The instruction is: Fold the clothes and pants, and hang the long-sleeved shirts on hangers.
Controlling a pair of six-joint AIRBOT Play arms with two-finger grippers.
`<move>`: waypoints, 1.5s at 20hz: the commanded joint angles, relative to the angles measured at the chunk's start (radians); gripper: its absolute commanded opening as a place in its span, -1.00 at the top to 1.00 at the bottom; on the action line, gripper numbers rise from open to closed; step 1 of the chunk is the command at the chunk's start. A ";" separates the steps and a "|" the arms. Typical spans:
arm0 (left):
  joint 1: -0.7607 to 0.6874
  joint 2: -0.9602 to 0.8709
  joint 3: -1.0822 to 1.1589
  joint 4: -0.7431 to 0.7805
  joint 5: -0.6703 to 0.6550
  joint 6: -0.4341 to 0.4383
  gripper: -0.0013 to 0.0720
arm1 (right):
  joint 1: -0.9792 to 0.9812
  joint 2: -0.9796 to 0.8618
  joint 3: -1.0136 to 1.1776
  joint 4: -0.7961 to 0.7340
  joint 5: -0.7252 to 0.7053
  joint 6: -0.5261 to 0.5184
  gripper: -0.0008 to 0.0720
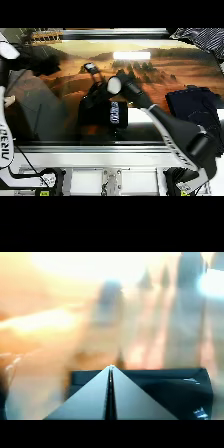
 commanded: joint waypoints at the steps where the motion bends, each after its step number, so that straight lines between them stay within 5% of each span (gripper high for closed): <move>1: 0.110 0.078 -0.002 0.007 -0.037 0.007 0.96 | 0.087 -0.122 0.001 0.164 -0.273 -0.028 -0.95; 4: 0.149 0.140 -0.095 0.007 0.000 0.008 0.95 | 0.058 -0.078 -0.003 0.130 -0.223 -0.035 -0.70; 7: 0.147 0.218 -0.278 0.005 0.048 0.025 0.95 | -0.021 0.033 -0.087 -0.032 -0.116 -0.035 -0.69; 13: 0.033 0.301 -0.619 0.003 0.127 0.061 0.95 | -0.348 0.323 -0.607 -0.159 0.022 -0.035 -0.70; 18: -0.079 0.300 -0.720 -0.003 0.204 0.060 0.95 | -0.576 0.323 -0.869 0.182 -0.063 -0.177 -0.72; 26: -0.147 0.300 -0.718 -0.004 0.217 0.058 0.95 | -0.459 0.134 -0.877 0.814 -0.264 -0.518 -0.68; 30: -0.147 0.300 -0.718 -0.004 0.219 0.055 0.95 | -0.384 0.074 -0.822 0.917 -0.332 -0.568 0.09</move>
